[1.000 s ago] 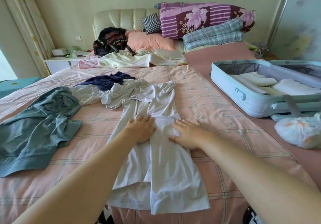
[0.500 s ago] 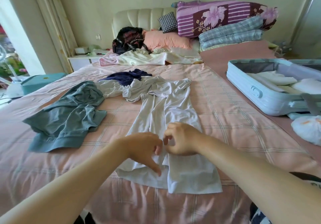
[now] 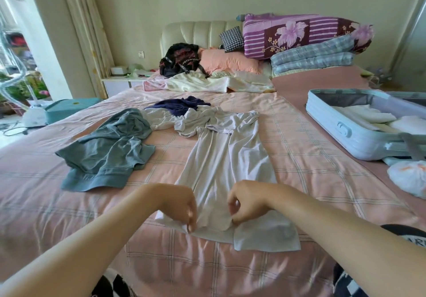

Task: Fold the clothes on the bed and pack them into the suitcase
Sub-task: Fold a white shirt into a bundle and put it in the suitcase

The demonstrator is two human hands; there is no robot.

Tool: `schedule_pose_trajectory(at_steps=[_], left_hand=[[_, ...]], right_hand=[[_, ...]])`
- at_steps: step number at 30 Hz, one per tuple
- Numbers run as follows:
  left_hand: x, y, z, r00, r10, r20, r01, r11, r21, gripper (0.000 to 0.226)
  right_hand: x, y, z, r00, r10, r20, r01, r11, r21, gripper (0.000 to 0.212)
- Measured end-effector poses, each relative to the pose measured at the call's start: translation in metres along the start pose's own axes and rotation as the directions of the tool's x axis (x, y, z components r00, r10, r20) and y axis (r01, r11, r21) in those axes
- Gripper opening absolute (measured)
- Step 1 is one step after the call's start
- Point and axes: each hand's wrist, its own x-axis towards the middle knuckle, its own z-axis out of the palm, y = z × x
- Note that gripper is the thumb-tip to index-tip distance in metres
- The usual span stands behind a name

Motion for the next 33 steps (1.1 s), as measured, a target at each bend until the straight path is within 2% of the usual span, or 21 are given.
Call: schedule_pose_trajectory(at_steps=[1, 2, 4, 5, 7, 8, 11, 13, 15, 17, 20, 22, 24, 26, 27, 29, 30, 31, 32, 33], left_hand=[[0.0, -0.002, 0.002, 0.999, -0.004, 0.048, 0.007, 0.998, -0.066, 0.028], [0.001, -0.004, 0.002, 0.999, -0.014, 0.034, 0.019, 0.988, -0.153, 0.028], [0.004, -0.009, -0.003, 0.985, -0.082, -0.153, 0.04, 0.965, -0.261, 0.024], [0.008, -0.013, -0.005, 0.947, -0.14, -0.288, 0.066, 0.965, -0.253, 0.022], [0.014, -0.019, -0.005, 0.827, -0.266, -0.495, 0.178, 0.96, -0.218, 0.017], [0.017, -0.021, -0.003, 0.781, -0.33, -0.53, 0.243, 0.943, -0.229, 0.02], [0.028, -0.029, 0.004, 0.712, -0.499, -0.494, 0.388, 0.866, -0.315, 0.043], [0.034, -0.035, 0.005, 0.679, -0.525, -0.513, 0.394, 0.85, -0.349, 0.032], [0.039, -0.039, 0.0, 0.676, -0.498, -0.544, 0.375, 0.867, -0.327, 0.017], [0.037, -0.033, -0.011, 0.669, -0.503, -0.547, 0.317, 0.859, -0.402, 0.018], [0.034, -0.015, -0.035, 0.625, -0.499, -0.6, 0.209, 0.848, -0.487, 0.022], [0.038, -0.001, -0.049, 0.652, -0.443, -0.616, 0.099, 0.855, -0.51, 0.027], [0.044, 0.019, -0.056, 0.729, -0.337, -0.595, -0.056, 0.838, -0.543, 0.03], [0.051, 0.044, -0.054, 0.813, -0.193, -0.55, -0.165, 0.829, -0.535, 0.032], [0.054, 0.054, -0.05, 0.865, -0.117, -0.488, -0.202, 0.809, -0.551, 0.033], [0.061, 0.072, -0.044, 0.974, 0.074, -0.216, -0.198, 0.741, -0.642, 0.036], [0.062, 0.076, -0.042, 0.983, 0.179, -0.042, -0.162, 0.728, -0.666, 0.036], [0.064, 0.075, -0.042, 0.961, 0.259, 0.099, -0.134, 0.746, -0.652, 0.036], [0.063, 0.072, -0.044, 0.941, 0.293, 0.171, -0.128, 0.774, -0.62, 0.034], [0.065, 0.066, -0.048, 0.943, 0.285, 0.17, -0.136, 0.798, -0.587, 0.031]], right_hand=[[0.001, 0.0, 0.002, 0.999, 0.015, 0.037, -0.016, 1.0, 0.023, 0.01], [0.003, 0.0, 0.003, 0.999, 0.028, 0.043, -0.03, 0.997, 0.068, 0.012], [0.012, -0.001, 0.001, 0.997, 0.035, -0.064, -0.023, 0.984, 0.178, 0.015], [0.018, -0.001, -0.001, 0.986, 0.034, -0.163, -0.004, 0.984, 0.18, 0.017], [0.03, 0.0, 0.001, 0.946, -0.024, -0.323, 0.04, 0.998, 0.044, 0.027], [0.035, 0.001, 0.004, 0.945, -0.058, -0.323, 0.057, 0.998, -0.012, 0.033], [0.043, -0.004, 0.013, 0.986, -0.084, -0.147, 0.073, 0.994, -0.077, 0.045], [0.046, -0.007, 0.013, 0.99, -0.089, -0.11, 0.082, 0.994, -0.07, 0.049], [0.047, -0.007, 0.009, 0.988, -0.078, -0.135, 0.091, 0.991, 0.094, 0.049], [0.045, -0.002, 0.003, 0.976, -0.016, -0.219, 0.085, 0.946, 0.312, 0.044], [0.036, 0.012, -0.009, 0.917, 0.14, -0.374, 0.097, 0.829, 0.55, 0.032], [0.027, 0.02, -0.021, 0.876, 0.258, -0.407, 0.112, 0.713, 0.692, 0.024], [0.02, 0.03, -0.033, 0.847, 0.382, -0.369, 0.093, 0.577, 0.811, 0.019], [0.012, 0.041, -0.041, 0.835, 0.478, -0.271, -0.003, 0.496, 0.869, 0.03], [0.01, 0.045, -0.042, 0.825, 0.517, -0.23, -0.075, 0.503, 0.861, 0.032], [0.006, 0.054, -0.04, 0.79, 0.578, -0.205, -0.219, 0.578, 0.786, 0.025], [0.005, 0.059, -0.036, 0.776, 0.595, -0.208, -0.286, 0.626, 0.725, 0.024], [0.005, 0.063, -0.033, 0.771, 0.598, -0.218, -0.334, 0.671, 0.662, 0.025], [0.006, 0.067, -0.028, 0.775, 0.59, -0.225, -0.359, 0.705, 0.611, 0.027], [0.007, 0.068, -0.025, 0.781, 0.578, -0.236, -0.373, 0.735, 0.567, 0.026]])
